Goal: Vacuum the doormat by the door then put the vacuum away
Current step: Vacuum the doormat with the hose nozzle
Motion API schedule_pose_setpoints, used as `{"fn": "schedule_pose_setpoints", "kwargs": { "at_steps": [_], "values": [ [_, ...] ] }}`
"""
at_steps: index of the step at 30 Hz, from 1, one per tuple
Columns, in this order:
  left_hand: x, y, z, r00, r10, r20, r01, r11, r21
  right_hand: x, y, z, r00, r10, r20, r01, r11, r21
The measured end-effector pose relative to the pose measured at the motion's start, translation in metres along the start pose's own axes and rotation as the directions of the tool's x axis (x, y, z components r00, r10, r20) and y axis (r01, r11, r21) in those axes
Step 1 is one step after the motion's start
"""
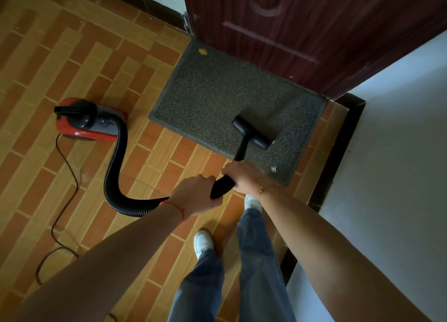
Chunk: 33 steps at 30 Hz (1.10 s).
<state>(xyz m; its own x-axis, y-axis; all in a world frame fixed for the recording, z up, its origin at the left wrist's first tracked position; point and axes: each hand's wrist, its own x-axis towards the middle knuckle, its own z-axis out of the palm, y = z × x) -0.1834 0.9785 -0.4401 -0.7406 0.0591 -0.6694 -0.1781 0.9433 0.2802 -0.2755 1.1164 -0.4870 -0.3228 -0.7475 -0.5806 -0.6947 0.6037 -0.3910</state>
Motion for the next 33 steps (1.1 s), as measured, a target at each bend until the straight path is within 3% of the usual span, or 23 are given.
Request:
{"fn": "schedule_pose_setpoints", "kwargs": {
  "at_steps": [8,15,23,33],
  "values": [
    [-0.056,-0.039,0.025,0.999,0.027,0.04,-0.029,0.998,0.049,-0.006,-0.069,0.039,0.999,0.016,-0.048,-0.014,0.999,0.042],
    [-0.071,-0.05,0.036,0.998,0.057,0.021,-0.059,0.991,0.118,-0.009,-0.091,0.054,0.996,0.052,-0.071,-0.047,0.997,0.06],
    [-0.044,-0.025,0.029,0.997,0.072,-0.013,-0.07,0.99,0.119,-0.015,-0.056,0.047,0.989,0.1,-0.104,-0.094,0.993,0.067],
    [0.027,0.044,-0.006,0.998,0.058,-0.012,-0.057,0.995,0.088,-0.021,0.041,0.013,0.985,0.156,-0.072,-0.152,0.986,0.062]
  ]
}}
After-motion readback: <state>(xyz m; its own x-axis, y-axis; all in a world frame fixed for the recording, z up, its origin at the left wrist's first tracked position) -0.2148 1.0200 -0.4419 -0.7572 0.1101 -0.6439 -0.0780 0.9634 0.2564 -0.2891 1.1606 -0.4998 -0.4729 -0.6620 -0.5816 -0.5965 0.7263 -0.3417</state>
